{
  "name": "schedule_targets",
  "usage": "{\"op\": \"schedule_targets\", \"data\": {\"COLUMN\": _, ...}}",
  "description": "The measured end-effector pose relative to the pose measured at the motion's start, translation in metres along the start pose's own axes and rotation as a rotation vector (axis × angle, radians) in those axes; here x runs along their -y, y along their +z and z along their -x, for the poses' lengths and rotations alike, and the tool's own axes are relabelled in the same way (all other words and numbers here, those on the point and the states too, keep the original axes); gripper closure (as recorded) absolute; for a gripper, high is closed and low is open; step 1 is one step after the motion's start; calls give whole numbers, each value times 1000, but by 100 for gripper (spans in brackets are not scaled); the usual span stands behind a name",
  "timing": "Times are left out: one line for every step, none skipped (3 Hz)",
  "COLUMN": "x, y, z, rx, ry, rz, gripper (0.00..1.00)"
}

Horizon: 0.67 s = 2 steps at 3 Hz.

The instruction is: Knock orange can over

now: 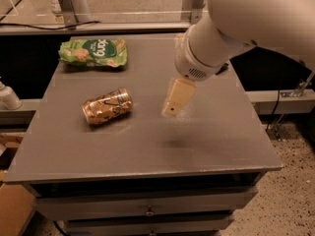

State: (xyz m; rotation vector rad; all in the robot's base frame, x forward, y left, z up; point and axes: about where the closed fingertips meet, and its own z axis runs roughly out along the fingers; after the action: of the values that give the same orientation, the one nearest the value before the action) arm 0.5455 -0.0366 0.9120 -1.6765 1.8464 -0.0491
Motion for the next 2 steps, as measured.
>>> {"op": "schedule_targets", "data": {"x": 23, "y": -21, "z": -52, "rx": -11, "ry": 112, "rz": -102, "gripper": 0}}
{"op": "schedule_targets", "data": {"x": 45, "y": -50, "z": -99, "rx": -30, "ry": 206, "rz": -204, "gripper": 0}}
